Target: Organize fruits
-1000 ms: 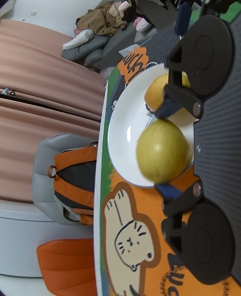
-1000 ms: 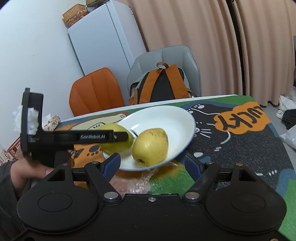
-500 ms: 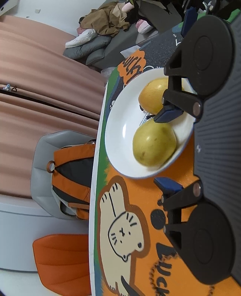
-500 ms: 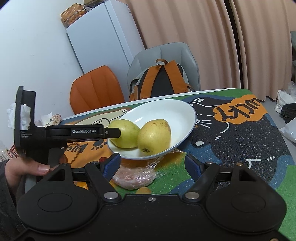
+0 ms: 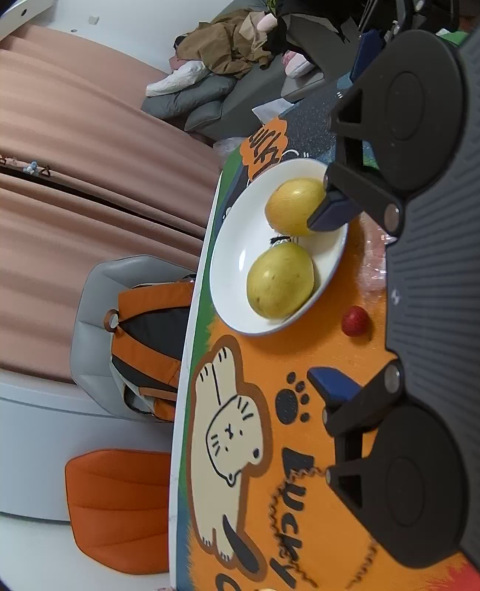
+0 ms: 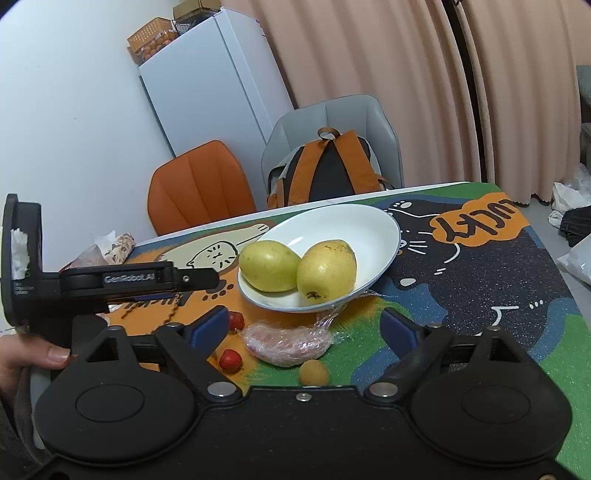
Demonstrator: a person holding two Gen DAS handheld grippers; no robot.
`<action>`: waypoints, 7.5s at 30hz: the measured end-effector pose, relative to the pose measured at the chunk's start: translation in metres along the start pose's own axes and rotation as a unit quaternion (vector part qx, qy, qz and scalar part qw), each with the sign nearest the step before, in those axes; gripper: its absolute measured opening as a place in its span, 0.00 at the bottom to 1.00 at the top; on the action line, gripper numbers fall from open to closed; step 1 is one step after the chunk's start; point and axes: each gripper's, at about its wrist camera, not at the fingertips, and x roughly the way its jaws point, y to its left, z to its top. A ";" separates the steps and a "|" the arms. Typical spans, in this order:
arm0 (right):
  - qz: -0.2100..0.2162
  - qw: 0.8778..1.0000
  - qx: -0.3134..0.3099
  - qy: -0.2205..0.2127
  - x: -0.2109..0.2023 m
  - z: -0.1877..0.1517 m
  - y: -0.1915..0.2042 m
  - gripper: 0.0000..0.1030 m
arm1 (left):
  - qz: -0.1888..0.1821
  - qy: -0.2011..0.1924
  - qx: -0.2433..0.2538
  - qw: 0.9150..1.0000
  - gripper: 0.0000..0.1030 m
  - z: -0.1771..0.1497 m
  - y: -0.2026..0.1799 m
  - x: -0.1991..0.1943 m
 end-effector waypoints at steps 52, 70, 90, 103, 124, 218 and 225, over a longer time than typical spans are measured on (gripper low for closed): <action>0.008 1.000 -0.003 -0.003 -0.045 -0.033 0.018 1.00 | -0.093 -0.037 -0.083 0.991 0.90 -0.089 0.008 -0.094; -0.020 0.999 -0.015 0.026 -0.049 -0.056 0.021 1.00 | -0.053 -0.001 -0.020 0.998 0.90 -0.115 0.017 -0.101; 0.023 0.996 -0.050 0.067 -0.011 -0.069 0.050 0.91 | -0.022 0.006 -0.018 1.000 0.69 -0.113 0.039 -0.081; 0.057 0.992 -0.060 0.098 0.022 -0.071 0.073 0.74 | -0.020 0.009 -0.028 0.999 0.67 -0.105 0.054 -0.068; 0.086 0.989 -0.043 0.116 0.048 -0.066 0.063 0.36 | -0.020 0.010 -0.016 1.000 0.64 -0.086 0.052 -0.049; -0.001 1.000 -0.025 0.002 0.006 0.014 0.002 0.36 | -0.060 -0.051 0.042 0.996 0.36 -0.014 -0.018 -0.016; -0.012 1.000 -0.020 -0.002 0.012 0.021 -0.010 0.36 | -0.064 -0.045 0.045 0.996 0.36 -0.005 -0.025 0.004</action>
